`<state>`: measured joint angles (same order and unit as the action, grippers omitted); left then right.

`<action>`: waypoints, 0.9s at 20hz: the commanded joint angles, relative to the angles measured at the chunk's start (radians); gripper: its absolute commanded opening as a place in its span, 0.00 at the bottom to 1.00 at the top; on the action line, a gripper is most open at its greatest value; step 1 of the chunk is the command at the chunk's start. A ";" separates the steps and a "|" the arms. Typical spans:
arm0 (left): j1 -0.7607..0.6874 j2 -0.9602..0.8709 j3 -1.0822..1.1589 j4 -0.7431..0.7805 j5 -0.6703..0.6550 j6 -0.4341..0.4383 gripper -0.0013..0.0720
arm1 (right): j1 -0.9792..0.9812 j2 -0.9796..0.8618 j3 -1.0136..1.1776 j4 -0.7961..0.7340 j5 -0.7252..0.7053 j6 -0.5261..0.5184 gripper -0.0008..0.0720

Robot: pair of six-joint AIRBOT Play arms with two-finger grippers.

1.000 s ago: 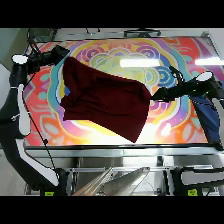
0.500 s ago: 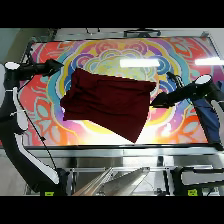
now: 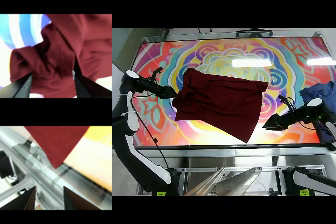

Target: Fold the shirts.

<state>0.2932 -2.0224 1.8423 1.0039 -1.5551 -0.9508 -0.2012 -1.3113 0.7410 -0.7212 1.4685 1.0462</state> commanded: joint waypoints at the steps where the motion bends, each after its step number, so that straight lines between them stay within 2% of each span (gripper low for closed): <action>1: -0.068 0.002 0.015 0.156 0.068 0.040 0.76 | -0.019 0.080 -0.059 -0.001 -0.093 0.001 0.53; 6: -0.144 0.004 0.045 0.156 0.001 0.100 0.76 | -0.019 0.074 -0.118 0.000 -0.211 0.026 0.53; 10: -0.134 0.028 0.045 0.156 -0.045 0.108 0.76 | -0.019 0.068 -0.154 -0.005 -0.213 0.022 0.53; 18: -0.137 -0.029 0.044 0.154 0.049 0.106 0.76 | 0.009 -0.016 -0.153 0.097 -0.313 0.023 0.53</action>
<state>0.1680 -2.0296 1.8858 1.1595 -1.5482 -0.8471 -0.2119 -1.2892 0.5892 -0.6575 1.1915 1.0695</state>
